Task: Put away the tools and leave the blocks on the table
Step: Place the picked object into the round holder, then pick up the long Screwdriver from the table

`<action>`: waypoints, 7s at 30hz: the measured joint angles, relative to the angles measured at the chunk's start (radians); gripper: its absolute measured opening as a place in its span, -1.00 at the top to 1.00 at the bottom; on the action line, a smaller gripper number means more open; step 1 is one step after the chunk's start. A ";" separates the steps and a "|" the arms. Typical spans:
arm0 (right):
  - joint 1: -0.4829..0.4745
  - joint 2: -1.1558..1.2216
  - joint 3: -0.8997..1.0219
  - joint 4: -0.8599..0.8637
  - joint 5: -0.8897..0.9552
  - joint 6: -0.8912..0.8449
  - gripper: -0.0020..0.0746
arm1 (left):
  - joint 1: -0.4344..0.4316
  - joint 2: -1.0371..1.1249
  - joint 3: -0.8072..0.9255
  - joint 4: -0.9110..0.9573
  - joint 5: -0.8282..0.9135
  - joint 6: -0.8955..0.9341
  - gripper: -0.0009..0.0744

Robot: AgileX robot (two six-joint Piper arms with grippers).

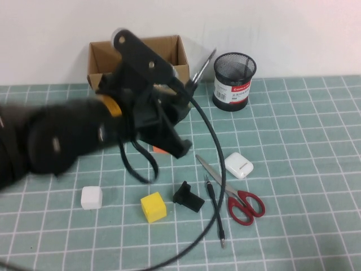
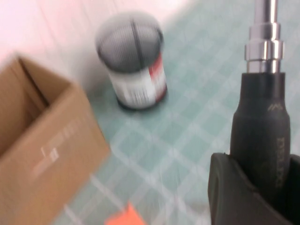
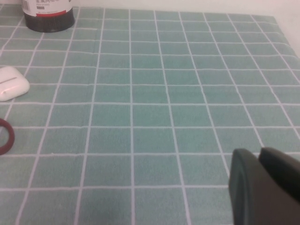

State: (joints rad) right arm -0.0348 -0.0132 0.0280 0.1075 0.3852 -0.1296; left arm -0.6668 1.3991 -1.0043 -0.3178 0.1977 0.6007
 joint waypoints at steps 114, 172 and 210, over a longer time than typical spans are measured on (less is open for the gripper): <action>0.000 0.000 0.000 0.000 0.000 0.000 0.97 | -0.068 0.507 -0.470 -1.351 -0.251 1.051 0.52; 0.000 0.000 0.000 0.000 0.000 0.000 0.97 | -0.127 0.748 -0.693 0.279 0.801 -0.960 0.01; 0.000 0.000 0.000 0.000 0.000 0.000 0.97 | -0.118 0.811 -0.726 0.307 0.824 -0.921 0.19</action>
State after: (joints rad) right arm -0.0348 -0.0132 0.0280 0.1075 0.3852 -0.1296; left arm -0.7846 2.2102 -1.7304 -0.0106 1.0219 -0.3202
